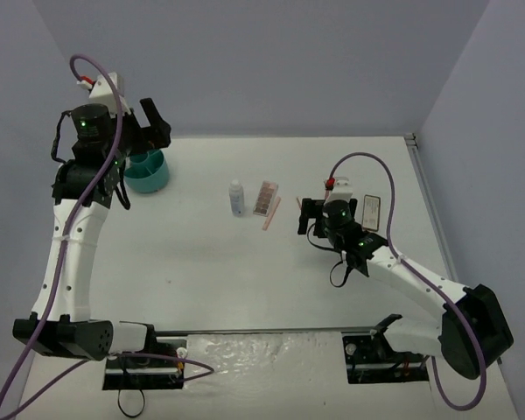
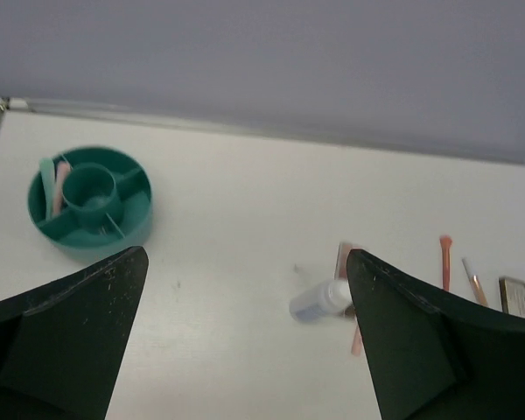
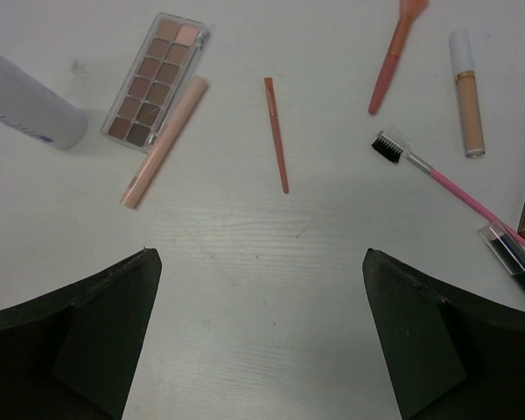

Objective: Organize the makeup

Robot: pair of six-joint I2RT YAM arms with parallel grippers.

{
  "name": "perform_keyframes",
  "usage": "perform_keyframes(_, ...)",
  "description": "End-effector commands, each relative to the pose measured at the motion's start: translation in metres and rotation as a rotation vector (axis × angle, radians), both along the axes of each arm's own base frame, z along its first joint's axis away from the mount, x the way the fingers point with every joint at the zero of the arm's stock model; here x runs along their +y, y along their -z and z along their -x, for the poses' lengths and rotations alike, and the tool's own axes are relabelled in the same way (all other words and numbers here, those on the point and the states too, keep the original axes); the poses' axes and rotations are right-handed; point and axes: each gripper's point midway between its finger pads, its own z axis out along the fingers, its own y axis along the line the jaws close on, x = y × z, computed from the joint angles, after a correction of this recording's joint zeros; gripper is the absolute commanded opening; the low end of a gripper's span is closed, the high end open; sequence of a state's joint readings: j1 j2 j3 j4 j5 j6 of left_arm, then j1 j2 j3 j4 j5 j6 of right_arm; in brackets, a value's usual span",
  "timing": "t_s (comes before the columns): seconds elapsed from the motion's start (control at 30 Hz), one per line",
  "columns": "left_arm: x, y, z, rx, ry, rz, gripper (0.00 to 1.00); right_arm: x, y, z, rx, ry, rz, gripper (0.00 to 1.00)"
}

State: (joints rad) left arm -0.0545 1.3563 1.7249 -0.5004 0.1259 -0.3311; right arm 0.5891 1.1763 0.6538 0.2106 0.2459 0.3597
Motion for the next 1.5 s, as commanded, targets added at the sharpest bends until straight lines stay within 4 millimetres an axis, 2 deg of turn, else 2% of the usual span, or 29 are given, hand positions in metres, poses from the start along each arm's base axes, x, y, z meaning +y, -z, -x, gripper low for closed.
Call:
perform_keyframes(0.0,-0.02,0.023,0.042,0.06,0.07,0.023,0.97,-0.013,-0.016,-0.024,-0.022,0.101,-0.067,0.97)
perform_keyframes(0.07,-0.026,0.047,0.061,0.095,0.09,0.019,0.97,-0.021,-0.008,-0.028,-0.002,0.123,-0.056,0.97)
perform_keyframes(0.13,-0.032,0.083,0.076,0.161,0.115,-0.001,0.97,-0.026,-0.004,-0.032,0.01,0.132,-0.041,0.97)
perform_keyframes(0.17,-0.036,0.094,0.084,0.181,0.135,-0.009,0.97,-0.027,0.0,-0.033,0.019,0.129,-0.03,0.97)
perform_keyframes(0.3,-0.041,0.123,0.107,0.22,0.174,-0.029,0.97,-0.023,0.011,-0.043,0.055,0.094,0.005,0.94)
perform_keyframes(0.4,-0.039,0.147,0.116,0.258,0.176,-0.04,0.97,-0.016,0.018,-0.05,0.073,0.043,0.036,0.9)
perform_keyframes(0.5,-0.037,0.159,0.119,0.277,0.172,-0.049,0.97,-0.008,0.025,-0.062,0.089,0.015,0.059,0.81)
perform_keyframes(0.6,-0.036,0.163,0.118,0.277,0.167,-0.051,0.97,-0.001,0.04,-0.072,0.125,-0.006,0.083,0.7)
perform_keyframes(0.83,-0.035,0.175,0.122,0.31,0.169,-0.062,0.97,0.014,0.067,-0.099,0.176,-0.046,0.124,0.49)
perform_keyframes(0.9,-0.035,0.175,0.122,0.312,0.17,-0.063,0.97,0.016,0.079,-0.102,0.197,-0.05,0.138,0.45)
perform_keyframes(1.13,-0.035,0.176,0.121,0.316,0.173,-0.067,0.97,0.017,0.092,-0.118,0.219,-0.048,0.15,0.4)
perform_keyframes(1.33,-0.036,0.177,0.121,0.319,0.176,-0.062,0.97,0.016,0.105,-0.118,0.246,-0.048,0.162,0.32)
perform_keyframes(1.47,-0.039,0.177,0.12,0.318,0.187,-0.051,0.97,0.012,0.113,-0.115,0.262,-0.032,0.177,0.16)
